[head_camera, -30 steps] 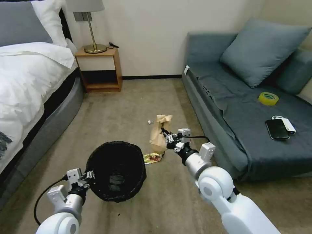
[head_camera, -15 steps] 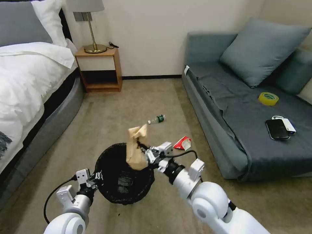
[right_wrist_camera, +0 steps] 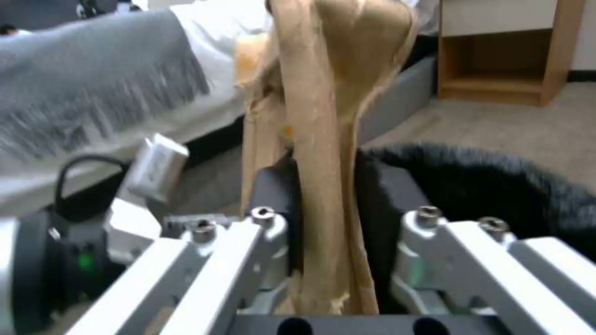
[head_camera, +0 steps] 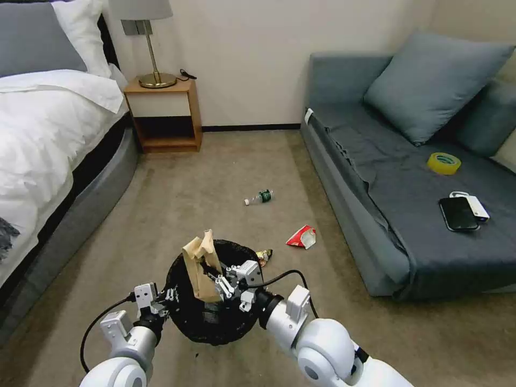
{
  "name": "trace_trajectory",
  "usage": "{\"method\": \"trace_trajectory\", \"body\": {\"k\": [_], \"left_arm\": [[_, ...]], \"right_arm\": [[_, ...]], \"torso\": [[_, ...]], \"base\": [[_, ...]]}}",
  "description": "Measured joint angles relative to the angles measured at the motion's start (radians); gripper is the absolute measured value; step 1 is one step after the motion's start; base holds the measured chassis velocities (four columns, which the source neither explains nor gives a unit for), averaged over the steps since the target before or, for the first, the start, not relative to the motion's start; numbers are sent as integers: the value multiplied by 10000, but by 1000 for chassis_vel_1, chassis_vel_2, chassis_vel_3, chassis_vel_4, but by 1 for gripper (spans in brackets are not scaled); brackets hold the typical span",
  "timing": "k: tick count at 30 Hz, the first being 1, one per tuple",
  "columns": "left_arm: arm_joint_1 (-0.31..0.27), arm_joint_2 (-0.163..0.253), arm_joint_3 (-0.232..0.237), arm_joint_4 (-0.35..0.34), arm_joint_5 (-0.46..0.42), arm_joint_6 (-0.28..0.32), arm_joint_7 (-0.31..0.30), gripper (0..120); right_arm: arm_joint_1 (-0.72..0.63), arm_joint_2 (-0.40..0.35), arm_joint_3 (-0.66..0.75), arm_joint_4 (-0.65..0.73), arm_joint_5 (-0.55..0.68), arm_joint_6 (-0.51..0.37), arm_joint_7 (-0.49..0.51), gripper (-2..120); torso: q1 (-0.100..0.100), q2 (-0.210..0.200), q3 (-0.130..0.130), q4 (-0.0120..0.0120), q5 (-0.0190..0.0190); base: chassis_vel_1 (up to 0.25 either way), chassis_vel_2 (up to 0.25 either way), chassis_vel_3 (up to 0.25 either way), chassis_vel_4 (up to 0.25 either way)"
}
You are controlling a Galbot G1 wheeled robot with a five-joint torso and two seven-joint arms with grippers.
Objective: Pick up the trash bin, then pick up the garbage on the floor and place it into the trash bin.
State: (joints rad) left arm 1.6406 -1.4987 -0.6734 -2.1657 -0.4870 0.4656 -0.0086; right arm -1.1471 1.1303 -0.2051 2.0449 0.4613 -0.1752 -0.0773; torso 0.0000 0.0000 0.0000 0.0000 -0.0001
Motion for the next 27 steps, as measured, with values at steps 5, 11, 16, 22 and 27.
{"method": "trace_trajectory", "body": {"k": [5,11,16,22,27], "left_arm": [[-17,18,-92,-80,-115,41,-32,4],[-27,53,-303,-128,-101,3,-164,4],[11,78,-581,-225,5,-121,-251,4],[-31,188,-931,-288,-32,-183,-327,4],[-74,207,-1109,-324,-21,-228,-333,4]], "right_arm": [[-81,-14,21,-159,-297,98,-65,42],[-448,-36,456,-91,-830,132,-70,67],[-958,19,1374,217,-1164,137,-23,85],[-1863,-69,2979,688,-1683,384,30,99],[-2853,266,3994,1139,-2496,577,525,100]], "torso": [[0,0,0,0,1],[0,1,0,0,0],[0,0,0,1,1],[0,0,0,0,1],[0,-1,0,-2,1]], "base": [[0,0,0,0],[0,0,0,0],[0,0,0,0],[0,0,0,0],[0,0,0,0]]}}
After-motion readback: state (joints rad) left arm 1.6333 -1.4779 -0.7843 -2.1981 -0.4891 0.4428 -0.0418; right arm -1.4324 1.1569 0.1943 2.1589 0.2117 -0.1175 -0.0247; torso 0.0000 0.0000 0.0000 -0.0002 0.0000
